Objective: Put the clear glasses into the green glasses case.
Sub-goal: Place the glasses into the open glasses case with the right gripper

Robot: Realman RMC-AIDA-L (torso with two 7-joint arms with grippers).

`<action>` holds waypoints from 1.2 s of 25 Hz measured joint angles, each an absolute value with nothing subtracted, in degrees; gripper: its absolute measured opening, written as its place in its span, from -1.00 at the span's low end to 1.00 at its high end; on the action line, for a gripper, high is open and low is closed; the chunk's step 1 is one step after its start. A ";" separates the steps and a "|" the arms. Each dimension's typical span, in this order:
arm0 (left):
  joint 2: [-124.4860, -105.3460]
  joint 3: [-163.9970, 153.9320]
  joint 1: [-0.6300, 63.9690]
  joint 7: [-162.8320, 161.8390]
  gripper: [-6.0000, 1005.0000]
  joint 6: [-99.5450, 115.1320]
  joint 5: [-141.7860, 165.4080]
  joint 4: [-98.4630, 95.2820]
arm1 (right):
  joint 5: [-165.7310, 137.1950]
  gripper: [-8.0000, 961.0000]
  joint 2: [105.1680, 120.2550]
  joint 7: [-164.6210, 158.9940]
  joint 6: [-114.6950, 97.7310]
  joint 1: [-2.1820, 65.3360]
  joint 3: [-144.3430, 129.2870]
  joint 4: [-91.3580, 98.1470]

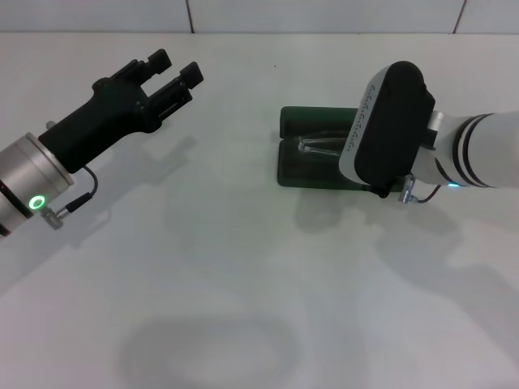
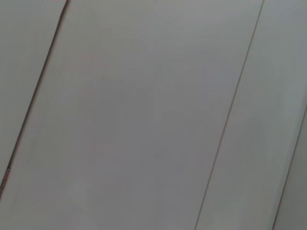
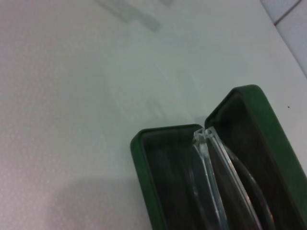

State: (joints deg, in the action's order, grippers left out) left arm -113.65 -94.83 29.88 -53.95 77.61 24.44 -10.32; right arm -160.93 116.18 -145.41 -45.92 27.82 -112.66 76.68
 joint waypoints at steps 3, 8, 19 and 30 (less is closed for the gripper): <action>-113.70 -94.84 29.81 -53.96 0.36 77.61 24.44 -10.31 | -160.93 -0.43 116.18 -145.09 -45.72 27.77 -112.80 76.79; -113.73 -94.83 29.52 -53.97 0.36 77.61 24.44 -10.46 | -161.02 -0.43 116.17 -144.93 -44.51 27.56 -113.02 77.03; -113.60 -94.90 29.20 -53.97 0.36 77.85 24.88 -10.08 | -159.68 -0.20 116.06 -144.84 -46.73 26.89 -114.22 80.62; -113.10 -94.90 28.14 -54.05 0.35 78.34 25.14 -10.52 | -156.41 -0.19 115.91 -144.50 -49.41 26.53 -114.94 84.26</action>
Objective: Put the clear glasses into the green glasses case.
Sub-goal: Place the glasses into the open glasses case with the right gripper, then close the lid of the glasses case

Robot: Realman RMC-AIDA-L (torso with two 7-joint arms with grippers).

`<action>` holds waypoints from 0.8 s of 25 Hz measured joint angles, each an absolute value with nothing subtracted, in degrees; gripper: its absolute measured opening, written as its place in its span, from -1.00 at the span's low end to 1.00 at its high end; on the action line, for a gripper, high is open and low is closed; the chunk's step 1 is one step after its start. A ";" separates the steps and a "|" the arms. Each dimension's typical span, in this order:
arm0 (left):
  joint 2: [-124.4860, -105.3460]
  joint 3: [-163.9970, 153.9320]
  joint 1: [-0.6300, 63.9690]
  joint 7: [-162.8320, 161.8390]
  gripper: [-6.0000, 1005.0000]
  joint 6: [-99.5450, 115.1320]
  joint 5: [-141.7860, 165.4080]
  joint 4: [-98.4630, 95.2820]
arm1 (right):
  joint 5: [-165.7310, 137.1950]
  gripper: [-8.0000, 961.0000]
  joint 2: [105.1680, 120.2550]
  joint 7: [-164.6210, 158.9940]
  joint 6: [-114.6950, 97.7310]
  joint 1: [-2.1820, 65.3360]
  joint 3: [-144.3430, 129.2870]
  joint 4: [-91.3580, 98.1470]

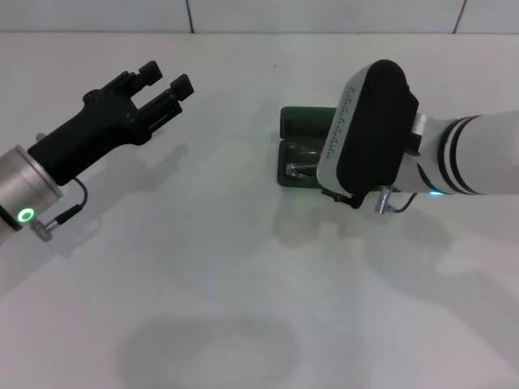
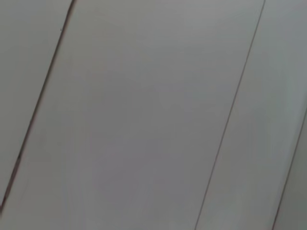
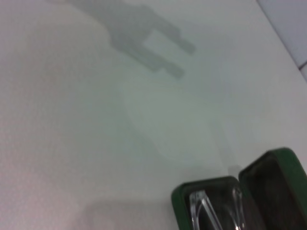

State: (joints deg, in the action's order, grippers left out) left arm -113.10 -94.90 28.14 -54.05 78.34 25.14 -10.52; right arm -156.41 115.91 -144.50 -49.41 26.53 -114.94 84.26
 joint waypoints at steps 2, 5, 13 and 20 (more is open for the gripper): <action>-113.04 -94.78 27.93 -54.05 0.35 78.36 25.15 -10.55 | -154.55 -0.19 115.79 -143.05 -49.21 26.06 -114.47 85.13; -112.91 -94.56 27.79 -54.06 0.35 78.48 25.15 -10.60 | -150.45 -0.19 115.67 -139.21 -48.97 24.49 -112.94 86.90; -111.96 -94.39 25.83 -53.97 0.35 80.47 24.99 -10.73 | -118.65 -0.19 115.56 -113.82 -49.87 17.82 -99.34 88.54; -112.37 -94.48 26.90 -53.67 0.35 80.64 25.07 -10.90 | -61.41 -0.19 115.45 -73.92 -70.25 13.69 -73.71 62.22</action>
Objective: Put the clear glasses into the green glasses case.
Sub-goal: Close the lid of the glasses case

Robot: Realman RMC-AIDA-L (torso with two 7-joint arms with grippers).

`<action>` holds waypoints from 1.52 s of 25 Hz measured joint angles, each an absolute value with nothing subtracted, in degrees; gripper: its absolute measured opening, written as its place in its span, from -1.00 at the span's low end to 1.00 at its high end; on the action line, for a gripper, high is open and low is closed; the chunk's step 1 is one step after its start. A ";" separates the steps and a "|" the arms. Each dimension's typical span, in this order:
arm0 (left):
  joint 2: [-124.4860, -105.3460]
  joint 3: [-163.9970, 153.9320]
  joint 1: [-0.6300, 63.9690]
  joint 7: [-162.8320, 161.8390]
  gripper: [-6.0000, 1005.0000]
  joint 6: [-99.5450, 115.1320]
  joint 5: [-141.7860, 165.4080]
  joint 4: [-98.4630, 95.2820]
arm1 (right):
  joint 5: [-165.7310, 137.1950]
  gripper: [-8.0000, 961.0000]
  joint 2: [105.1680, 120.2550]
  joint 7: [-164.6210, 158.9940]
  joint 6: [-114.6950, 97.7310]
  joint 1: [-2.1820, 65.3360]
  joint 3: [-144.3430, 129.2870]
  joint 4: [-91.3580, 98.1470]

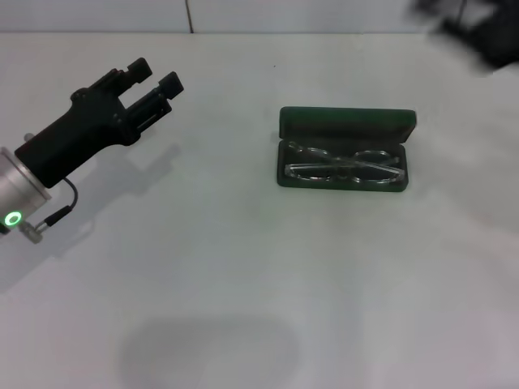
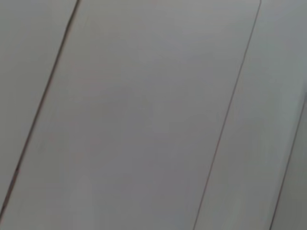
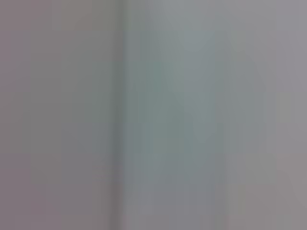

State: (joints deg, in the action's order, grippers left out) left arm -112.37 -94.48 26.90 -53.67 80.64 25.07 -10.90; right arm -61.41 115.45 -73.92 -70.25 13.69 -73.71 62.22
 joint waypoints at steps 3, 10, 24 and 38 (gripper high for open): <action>-112.56 -94.61 26.93 -53.92 0.35 80.61 25.09 -11.58 | -44.66 -0.19 114.43 -59.60 -90.55 19.61 -58.24 35.75; -114.07 -94.73 32.92 -55.60 0.35 75.61 28.08 -11.67 | -44.11 -0.19 114.50 -44.13 -101.13 17.63 -50.00 5.38; -120.24 -95.12 47.27 -66.91 0.35 46.28 38.66 -14.98 | -52.18 -0.19 115.23 -42.69 -95.74 15.10 -51.28 10.80; -120.61 -107.45 47.82 -74.98 0.35 33.57 39.65 -19.51 | -53.98 -0.18 115.32 -42.44 -92.54 17.06 -53.87 13.01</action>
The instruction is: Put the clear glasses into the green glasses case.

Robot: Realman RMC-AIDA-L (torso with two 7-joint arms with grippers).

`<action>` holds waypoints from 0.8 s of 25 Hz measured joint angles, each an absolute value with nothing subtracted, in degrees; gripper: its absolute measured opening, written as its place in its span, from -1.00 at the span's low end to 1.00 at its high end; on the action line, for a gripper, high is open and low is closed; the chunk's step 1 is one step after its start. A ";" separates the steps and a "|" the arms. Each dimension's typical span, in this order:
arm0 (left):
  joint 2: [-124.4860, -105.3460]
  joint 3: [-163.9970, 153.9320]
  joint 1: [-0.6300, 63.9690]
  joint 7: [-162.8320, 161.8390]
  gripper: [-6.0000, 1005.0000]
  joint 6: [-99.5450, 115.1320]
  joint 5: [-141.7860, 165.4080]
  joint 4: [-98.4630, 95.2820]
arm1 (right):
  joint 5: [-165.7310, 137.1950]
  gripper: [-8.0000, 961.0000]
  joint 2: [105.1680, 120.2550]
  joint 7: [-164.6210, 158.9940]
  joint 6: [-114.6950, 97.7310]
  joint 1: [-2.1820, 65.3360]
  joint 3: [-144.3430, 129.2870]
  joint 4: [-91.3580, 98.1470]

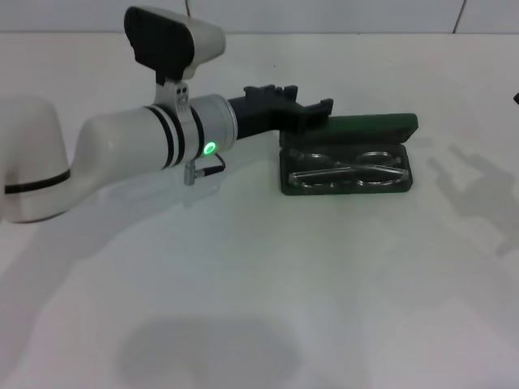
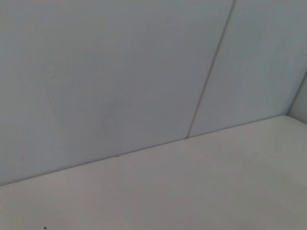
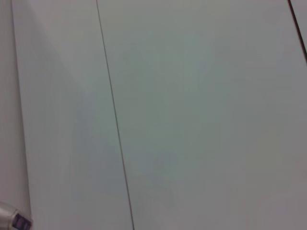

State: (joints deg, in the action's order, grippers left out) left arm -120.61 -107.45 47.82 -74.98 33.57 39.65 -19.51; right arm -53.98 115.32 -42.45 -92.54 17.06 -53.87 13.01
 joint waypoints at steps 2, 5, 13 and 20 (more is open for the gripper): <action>-120.56 -108.52 46.60 -74.57 0.35 33.66 39.74 -20.56 | -54.11 -0.18 115.36 -42.55 -91.86 17.35 -53.93 13.32; -120.55 -109.96 45.72 -73.49 0.35 33.62 39.77 -21.08 | -54.21 -0.18 115.39 -42.64 -91.53 17.83 -53.97 13.39; -120.75 -110.69 40.69 -67.13 0.35 33.80 39.66 -23.34 | -54.42 -0.17 115.39 -42.77 -90.00 18.59 -54.03 13.80; -120.27 -109.02 36.08 -60.51 0.36 45.11 34.32 -27.41 | -54.52 -0.16 115.29 -42.95 -90.32 18.80 -54.04 14.64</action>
